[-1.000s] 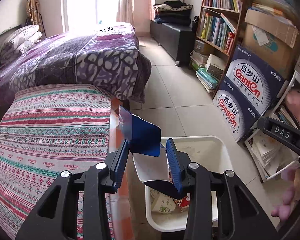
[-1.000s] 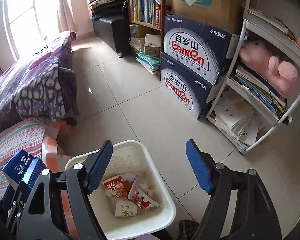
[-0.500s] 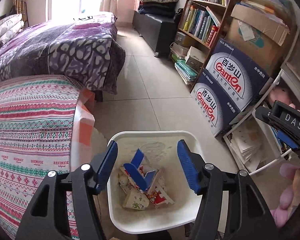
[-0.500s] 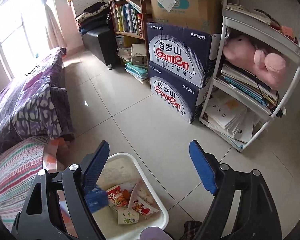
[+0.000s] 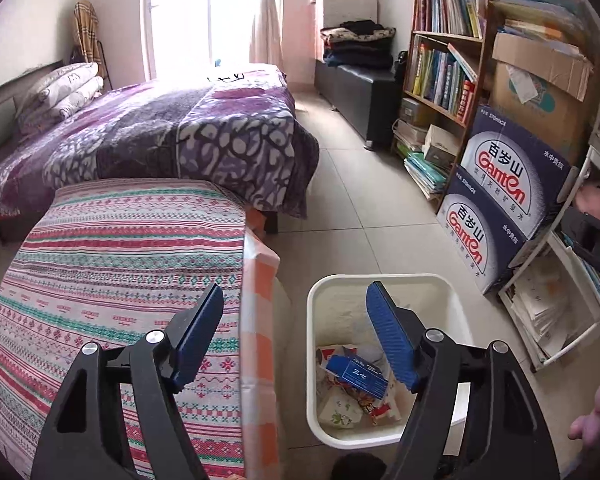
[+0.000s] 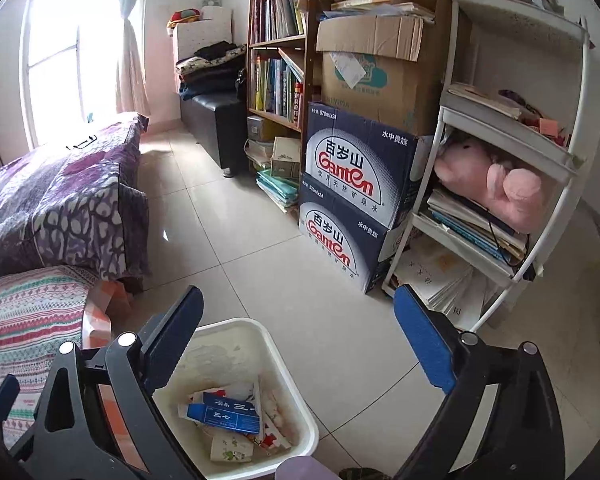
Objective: Collect trash
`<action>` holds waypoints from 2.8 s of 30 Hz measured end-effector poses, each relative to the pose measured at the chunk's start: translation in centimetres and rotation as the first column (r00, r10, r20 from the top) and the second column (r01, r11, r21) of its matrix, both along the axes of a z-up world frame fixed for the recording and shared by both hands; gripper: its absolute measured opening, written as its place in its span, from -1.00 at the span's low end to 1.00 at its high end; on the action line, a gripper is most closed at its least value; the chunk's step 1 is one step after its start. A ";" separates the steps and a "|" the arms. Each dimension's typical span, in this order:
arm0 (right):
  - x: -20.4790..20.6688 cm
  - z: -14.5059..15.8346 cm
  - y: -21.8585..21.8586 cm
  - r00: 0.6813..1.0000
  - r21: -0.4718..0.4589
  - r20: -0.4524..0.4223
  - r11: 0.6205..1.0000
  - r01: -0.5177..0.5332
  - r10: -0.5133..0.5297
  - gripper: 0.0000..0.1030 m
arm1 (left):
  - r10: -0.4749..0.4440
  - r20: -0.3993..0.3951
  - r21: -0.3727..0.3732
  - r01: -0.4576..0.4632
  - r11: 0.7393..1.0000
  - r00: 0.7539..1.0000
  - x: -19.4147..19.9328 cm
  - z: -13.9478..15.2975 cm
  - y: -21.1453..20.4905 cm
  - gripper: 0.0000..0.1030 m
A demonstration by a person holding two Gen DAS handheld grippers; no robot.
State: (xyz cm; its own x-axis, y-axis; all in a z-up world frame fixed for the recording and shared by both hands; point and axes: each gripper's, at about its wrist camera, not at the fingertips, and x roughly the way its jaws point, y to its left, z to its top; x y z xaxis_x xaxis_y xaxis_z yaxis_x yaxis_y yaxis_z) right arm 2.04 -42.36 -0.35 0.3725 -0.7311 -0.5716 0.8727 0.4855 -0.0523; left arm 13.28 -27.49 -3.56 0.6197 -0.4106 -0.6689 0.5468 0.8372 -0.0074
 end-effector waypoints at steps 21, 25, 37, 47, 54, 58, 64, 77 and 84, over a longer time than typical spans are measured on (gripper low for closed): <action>1.1 -0.3 5.6 0.995 -0.088 -0.036 0.992 -0.091 0.088 0.86 | 0.153 0.091 -0.010 -0.152 0.988 0.984 -0.1 1.1 5.4 0.83; 1.1 -0.4 6.0 0.995 -0.095 -0.038 0.990 -0.099 0.096 0.86 | 0.179 0.074 -0.013 -0.179 0.984 0.981 0.3 1.2 6.0 0.87; 1.2 -0.9 7.2 0.992 -0.130 -0.054 0.984 -0.124 0.118 0.86 | 0.206 0.070 0.025 -0.208 0.978 0.976 0.3 0.7 7.2 0.87; 0.6 -1.4 6.5 0.991 -0.114 -0.063 0.985 -0.128 0.122 0.86 | 0.182 0.060 0.026 -0.184 0.983 0.981 -0.2 0.4 6.7 0.87; 0.0 -0.9 6.3 0.993 -0.113 -0.057 0.988 -0.109 0.103 0.86 | 0.153 0.042 0.017 -0.153 0.988 0.987 -0.5 0.4 5.4 0.87; -0.3 -1.1 6.1 0.994 -0.118 -0.061 0.988 -0.098 0.091 0.86 | 0.143 0.037 0.013 -0.144 0.990 0.989 -0.8 0.4 4.8 0.87; -1.2 -1.0 5.4 0.996 -0.119 -0.060 0.990 -0.074 0.067 0.86 | 0.129 0.037 0.021 -0.130 0.991 0.991 -1.1 0.4 3.9 0.87; -2.3 -1.4 3.5 0.999 -0.060 -0.032 0.997 -0.045 0.043 0.86 | 0.104 0.051 0.051 -0.106 0.993 0.993 -2.0 0.0 2.3 0.87; -1.5 -1.2 4.7 0.994 -0.041 -0.019 0.994 -0.104 0.103 0.86 | 0.164 0.067 0.049 -0.168 0.985 0.984 -1.7 0.8 4.5 0.87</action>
State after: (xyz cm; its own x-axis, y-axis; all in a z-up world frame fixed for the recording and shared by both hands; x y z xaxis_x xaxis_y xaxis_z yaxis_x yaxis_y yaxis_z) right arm 0.56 -37.67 -1.57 0.4382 -0.7125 -0.5480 0.8166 0.5704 -0.0886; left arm 11.57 -22.95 -2.72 0.7171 -0.2626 -0.6456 0.3983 0.9146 0.0704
